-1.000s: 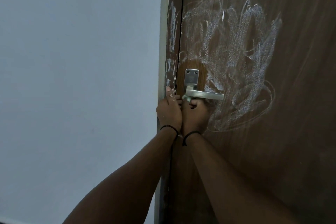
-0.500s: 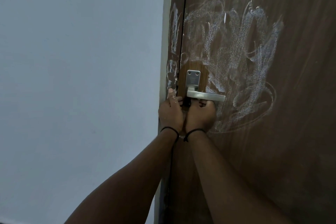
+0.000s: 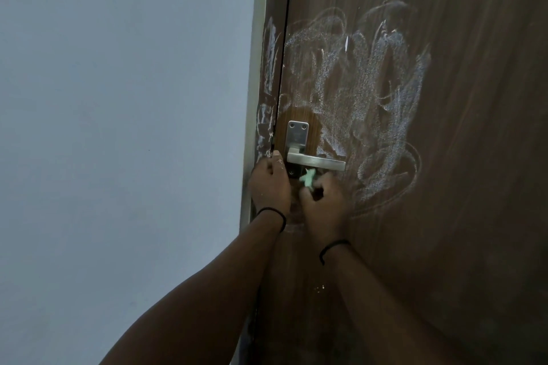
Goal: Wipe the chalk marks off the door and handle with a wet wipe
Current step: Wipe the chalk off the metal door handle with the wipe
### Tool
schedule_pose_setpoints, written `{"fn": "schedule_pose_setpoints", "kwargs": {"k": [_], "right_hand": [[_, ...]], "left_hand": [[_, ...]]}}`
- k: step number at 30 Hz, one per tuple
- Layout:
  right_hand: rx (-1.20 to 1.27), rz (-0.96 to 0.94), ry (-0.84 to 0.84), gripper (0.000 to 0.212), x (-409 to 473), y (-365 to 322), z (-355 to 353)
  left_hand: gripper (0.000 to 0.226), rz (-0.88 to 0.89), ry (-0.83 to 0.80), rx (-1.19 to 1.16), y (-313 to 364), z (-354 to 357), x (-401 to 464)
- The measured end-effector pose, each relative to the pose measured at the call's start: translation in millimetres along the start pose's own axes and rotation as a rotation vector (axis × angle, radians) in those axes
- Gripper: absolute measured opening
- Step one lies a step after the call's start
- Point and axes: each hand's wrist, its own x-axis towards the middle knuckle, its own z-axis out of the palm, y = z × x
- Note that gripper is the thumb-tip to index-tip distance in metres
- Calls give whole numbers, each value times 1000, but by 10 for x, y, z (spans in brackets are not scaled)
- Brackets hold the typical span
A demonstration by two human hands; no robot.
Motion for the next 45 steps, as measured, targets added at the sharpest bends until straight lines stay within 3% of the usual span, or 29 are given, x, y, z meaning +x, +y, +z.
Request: {"fn": "schedule_pose_setpoints", "kwargs": {"k": [3,5,9,11,16,20,24,30,35,41,43,45], "right_hand": [[66,-147,133,26,323,-311,-160],[-1,-209,115,25,581,-483,-235],[-266,127,-341,18,902,-658,-220],[-270,193,-481,15,1000,-712,-201],[-190,230,-653,15,1179,-665,-288],[-40,285,-694,14,1199,-504,-420],[97,403,-607,13,1189,-258,-639],[654,818,-520,22,911,-4,-761],[1073,981,-251,20,578,19,-580],[1301,1111,188,25,289,-299,-151],[1329,1187,226,24,266,-493,-15],[1328,1223,159,23,259,-661,79]], "left_hand": [[38,-58,-17,-54,63,30,-8],[39,-104,-45,-106,115,36,-30],[36,-94,-48,-38,166,-10,2],[28,-84,-48,2,196,-51,76],[21,-56,-80,42,245,-91,161],[23,-45,-53,84,303,-84,142],[30,-59,-39,82,312,-81,108],[28,-101,-38,50,322,-36,60],[21,-150,-67,4,305,-69,50],[15,-230,-104,-70,284,-84,74],[13,-229,-133,-68,265,-119,74],[13,-239,-150,-60,241,-185,62]]}}
